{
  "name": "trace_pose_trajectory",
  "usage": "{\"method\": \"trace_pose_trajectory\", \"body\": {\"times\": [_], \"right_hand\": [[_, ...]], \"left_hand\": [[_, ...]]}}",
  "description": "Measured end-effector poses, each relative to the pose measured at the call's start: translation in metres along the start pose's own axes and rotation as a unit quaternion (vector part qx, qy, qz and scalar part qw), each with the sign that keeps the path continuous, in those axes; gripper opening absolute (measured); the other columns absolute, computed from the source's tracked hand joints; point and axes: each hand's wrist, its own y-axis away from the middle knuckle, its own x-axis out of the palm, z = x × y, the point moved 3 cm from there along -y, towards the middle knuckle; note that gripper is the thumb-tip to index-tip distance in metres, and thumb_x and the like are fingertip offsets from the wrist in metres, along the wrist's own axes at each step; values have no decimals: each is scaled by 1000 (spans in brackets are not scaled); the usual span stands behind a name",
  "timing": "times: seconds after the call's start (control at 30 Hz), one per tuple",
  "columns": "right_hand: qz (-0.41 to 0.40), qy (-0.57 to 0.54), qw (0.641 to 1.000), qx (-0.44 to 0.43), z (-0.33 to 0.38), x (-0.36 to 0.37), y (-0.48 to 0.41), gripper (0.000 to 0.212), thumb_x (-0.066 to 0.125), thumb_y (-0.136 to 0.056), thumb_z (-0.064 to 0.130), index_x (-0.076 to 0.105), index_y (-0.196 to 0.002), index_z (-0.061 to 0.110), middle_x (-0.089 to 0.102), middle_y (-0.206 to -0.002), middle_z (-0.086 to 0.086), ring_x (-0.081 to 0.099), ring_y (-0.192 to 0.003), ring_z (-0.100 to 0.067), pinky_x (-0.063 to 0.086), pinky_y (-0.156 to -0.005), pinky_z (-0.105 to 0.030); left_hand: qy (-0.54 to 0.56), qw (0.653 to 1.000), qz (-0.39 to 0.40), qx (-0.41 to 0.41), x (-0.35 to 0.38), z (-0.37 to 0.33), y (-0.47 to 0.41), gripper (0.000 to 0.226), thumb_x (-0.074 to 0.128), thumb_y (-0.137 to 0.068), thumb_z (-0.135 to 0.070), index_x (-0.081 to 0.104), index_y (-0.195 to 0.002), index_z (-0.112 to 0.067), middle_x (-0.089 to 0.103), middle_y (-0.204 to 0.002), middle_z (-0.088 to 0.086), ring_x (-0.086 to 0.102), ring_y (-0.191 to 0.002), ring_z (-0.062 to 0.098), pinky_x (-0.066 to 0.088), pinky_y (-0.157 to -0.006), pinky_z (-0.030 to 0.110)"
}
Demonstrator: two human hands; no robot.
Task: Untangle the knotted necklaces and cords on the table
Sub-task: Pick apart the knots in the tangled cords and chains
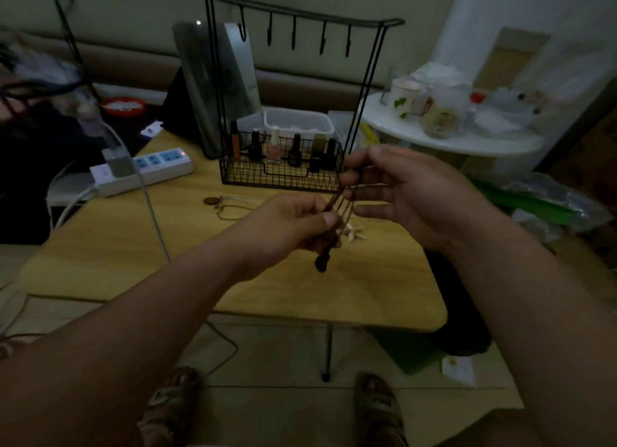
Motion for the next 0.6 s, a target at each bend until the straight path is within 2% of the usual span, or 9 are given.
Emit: {"method": "trace_pose_trajectory", "body": {"times": [0.07, 0.13, 0.2, 0.27, 0.37, 0.43, 0.47, 0.53, 0.6], "right_hand": [[-40, 66, 997, -1, 12, -6, -1, 33, 49, -108, 38, 76, -106, 19, 70, -98, -5, 68, -93, -23, 59, -81, -40], [-52, 48, 997, 0, 23, -7, 0, 34, 52, -107, 36, 76, -97, 16, 65, -88, -2, 62, -88, -19, 55, -80, -38], [-49, 3, 999, 4, 35, -4, 1, 32, 54, -105, 32, 71, -83, 15, 67, -83, -3, 62, -87, -21, 52, -83, -38], [-50, -38, 998, 4, 47, -1, 2, 32, 53, -104, 29, 63, -76, 16, 68, -79, -5, 65, -84, -22, 53, -83, -38], [-44, -73, 996, 1, 67, 4, 4, 32, 49, -107, 30, 58, -79, 16, 63, -71, -4, 68, -75, -22, 57, -82, -39], [-34, -76, 997, 3, 79, 7, 4, 31, 48, -107, 30, 58, -82, 15, 57, -64, -1, 65, -64, -20, 59, -80, -40], [-28, -67, 997, 5, 84, 8, 4, 30, 48, -108, 30, 58, -83, 15, 53, -61, 0, 60, -58, -18, 59, -76, -39], [-17, -36, 999, 4, 92, 9, 4, 27, 49, -108, 28, 61, -89, 13, 48, -58, 3, 52, -50, -13, 57, -64, -33], [-1, 4, 1000, -5, 101, 9, 4, 24, 52, -107, 28, 66, -97, 11, 49, -59, 5, 49, -49, -10, 52, -57, -27]], "left_hand": [[15, 1000, -26, -8, -3, 4, 1, 22, 57, -106, -18, 71, -109, -2, 76, -96, 4, 71, -90, 18, 61, -85, 28], [31, 998, -49, -5, -7, 4, 1, 24, 56, -107, -23, 78, -109, -13, 78, -107, -1, 72, -103, 15, 59, -95, 30], [41, 996, -74, 5, -10, -3, 1, 26, 55, -107, -28, 79, -109, -17, 77, -111, -3, 71, -108, 13, 59, -96, 29], [33, 994, -99, 13, -14, -12, -1, 28, 57, -106, -32, 77, -101, -13, 77, -102, -3, 71, -99, 18, 60, -91, 31], [-10, 992, -126, 30, -18, -23, -2, 23, 61, -104, -34, 63, -91, -15, 64, -84, 1, 59, -78, 19, 57, -80, 39], [-23, 990, -131, 35, -20, -28, -1, 11, 65, -102, -27, 61, -101, -17, 61, -86, 3, 55, -74, 17, 52, -71, 38], [-28, 991, -126, 32, -20, -30, 0, 12, 66, -101, -23, 61, -111, -20, 62, -92, 3, 56, -75, 16, 51, -70, 35], [-56, 993, -102, 22, -20, -33, 0, 31, 66, -101, -18, 61, -130, -25, 65, -107, -1, 60, -84, 12, 50, -71, 31], [-108, 991, -77, 20, -19, -37, 1, 31, 63, -102, -19, 65, -133, -26, 67, -111, -8, 61, -92, 7, 47, -76, 27]]}}
